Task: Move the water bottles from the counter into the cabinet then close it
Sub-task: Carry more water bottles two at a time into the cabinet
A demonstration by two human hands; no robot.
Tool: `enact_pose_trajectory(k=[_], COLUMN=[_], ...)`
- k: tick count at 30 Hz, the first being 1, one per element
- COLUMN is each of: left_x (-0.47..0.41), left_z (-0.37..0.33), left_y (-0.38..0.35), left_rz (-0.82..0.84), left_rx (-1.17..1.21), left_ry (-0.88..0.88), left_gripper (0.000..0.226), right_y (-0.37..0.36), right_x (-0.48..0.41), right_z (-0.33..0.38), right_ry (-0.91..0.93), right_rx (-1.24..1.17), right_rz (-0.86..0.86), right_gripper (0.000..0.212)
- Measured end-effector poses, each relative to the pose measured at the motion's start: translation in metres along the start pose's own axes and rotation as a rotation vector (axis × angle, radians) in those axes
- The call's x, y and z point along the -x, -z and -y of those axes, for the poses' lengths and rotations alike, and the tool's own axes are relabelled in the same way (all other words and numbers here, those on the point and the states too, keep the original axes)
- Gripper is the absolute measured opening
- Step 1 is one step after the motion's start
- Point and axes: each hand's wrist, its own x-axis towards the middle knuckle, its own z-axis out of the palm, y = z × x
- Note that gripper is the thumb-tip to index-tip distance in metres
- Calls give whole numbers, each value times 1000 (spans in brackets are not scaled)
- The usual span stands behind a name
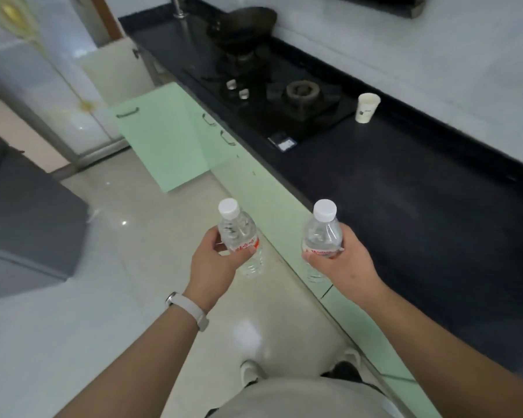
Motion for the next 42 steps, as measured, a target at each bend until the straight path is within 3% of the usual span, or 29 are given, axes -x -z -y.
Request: enact_pose_trajectory(k=[8,20,32,42], left_x=[20,22,-112,-219], left_z=[37,64,44,8], left_y=[129,228,256,271], left_rz=[-243,-536,-660,-746], left_rx=[77,94,42,63], left_ry=[65,111,197,137], left_gripper=[47,49,45,53], right_y=[-108,-230,-315,-363], right_x=[12,-38,-191,-309], right_z=[59,123,179,237], right_ry=[125,259,295,342], right_rx=[45,114,85,69], right_rz=[208,502,672,776], right_gripper=[48,49,49,59])
